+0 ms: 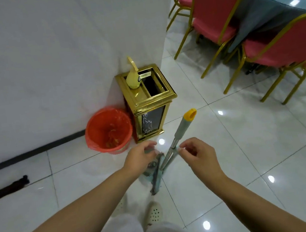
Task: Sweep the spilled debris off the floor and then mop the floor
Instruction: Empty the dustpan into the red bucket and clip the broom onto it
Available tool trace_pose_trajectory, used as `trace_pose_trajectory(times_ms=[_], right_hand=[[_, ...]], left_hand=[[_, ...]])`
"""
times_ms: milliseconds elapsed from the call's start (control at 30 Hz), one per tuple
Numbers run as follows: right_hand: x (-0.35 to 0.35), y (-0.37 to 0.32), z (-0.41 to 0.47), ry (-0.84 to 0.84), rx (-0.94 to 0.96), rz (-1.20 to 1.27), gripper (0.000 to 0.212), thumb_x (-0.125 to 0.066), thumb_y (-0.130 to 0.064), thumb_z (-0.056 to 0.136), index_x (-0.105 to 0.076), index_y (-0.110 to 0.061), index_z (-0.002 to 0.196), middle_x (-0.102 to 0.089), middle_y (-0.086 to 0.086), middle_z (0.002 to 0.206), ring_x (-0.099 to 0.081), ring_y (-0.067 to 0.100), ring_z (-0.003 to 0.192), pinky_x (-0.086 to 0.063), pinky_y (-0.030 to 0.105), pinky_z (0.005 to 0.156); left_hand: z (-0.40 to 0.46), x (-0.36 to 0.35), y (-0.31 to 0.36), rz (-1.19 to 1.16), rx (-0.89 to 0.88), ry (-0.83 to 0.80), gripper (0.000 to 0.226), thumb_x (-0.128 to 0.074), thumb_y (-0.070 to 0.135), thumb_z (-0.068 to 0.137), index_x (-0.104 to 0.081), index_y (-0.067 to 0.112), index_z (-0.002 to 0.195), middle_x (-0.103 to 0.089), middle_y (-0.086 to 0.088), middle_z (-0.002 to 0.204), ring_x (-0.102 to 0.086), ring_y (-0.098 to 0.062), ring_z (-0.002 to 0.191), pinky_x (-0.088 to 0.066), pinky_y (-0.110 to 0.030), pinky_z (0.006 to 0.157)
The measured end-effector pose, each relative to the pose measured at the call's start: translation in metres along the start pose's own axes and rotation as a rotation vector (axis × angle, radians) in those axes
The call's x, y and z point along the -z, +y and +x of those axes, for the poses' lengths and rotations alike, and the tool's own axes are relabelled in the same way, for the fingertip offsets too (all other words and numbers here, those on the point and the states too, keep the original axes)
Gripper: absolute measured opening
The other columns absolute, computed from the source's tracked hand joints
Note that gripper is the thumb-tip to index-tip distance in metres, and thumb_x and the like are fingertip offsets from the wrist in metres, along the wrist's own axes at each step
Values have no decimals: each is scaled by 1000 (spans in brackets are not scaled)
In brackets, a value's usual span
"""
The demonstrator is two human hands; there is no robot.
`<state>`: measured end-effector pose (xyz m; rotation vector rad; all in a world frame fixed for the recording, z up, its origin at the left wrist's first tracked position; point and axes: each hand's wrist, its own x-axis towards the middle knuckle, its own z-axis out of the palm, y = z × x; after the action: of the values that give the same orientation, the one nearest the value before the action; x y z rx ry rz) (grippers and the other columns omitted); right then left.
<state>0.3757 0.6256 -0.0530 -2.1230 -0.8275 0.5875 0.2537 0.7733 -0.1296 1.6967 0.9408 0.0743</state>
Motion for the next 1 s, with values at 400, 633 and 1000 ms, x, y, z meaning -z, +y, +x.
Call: trace_pose_trajectory(times_ms=[400,633,1000], right_hand=[[-147,-124,24,-481,182,-5,27,-61,-23,88,-57,-40,68,-61,-19,67,-52,-4,54,-40,12,50],[-278,-235,30,-642,249,-31,30,-60,-16,89,-61,-37,68,-62,-13,64,-55,0,52,-42,10,46],[-471,-387,-1,-934,373,-70,31,-54,-10,85,-62,-34,67,-57,-14,51,-49,-2,39,-42,15,41]], left_hand=[[-74,149,-80,-123,191,387,6,-66,26,86,-68,23,91,-68,0,83,-63,-15,77,-52,-31,71],[-126,288,-161,-265,263,616,7,-68,21,85,-69,21,92,-67,7,82,-59,-3,72,-46,-19,68],[-199,458,-259,-471,351,909,13,-66,18,84,-64,30,79,-68,8,84,-62,-6,78,-47,-20,67]])
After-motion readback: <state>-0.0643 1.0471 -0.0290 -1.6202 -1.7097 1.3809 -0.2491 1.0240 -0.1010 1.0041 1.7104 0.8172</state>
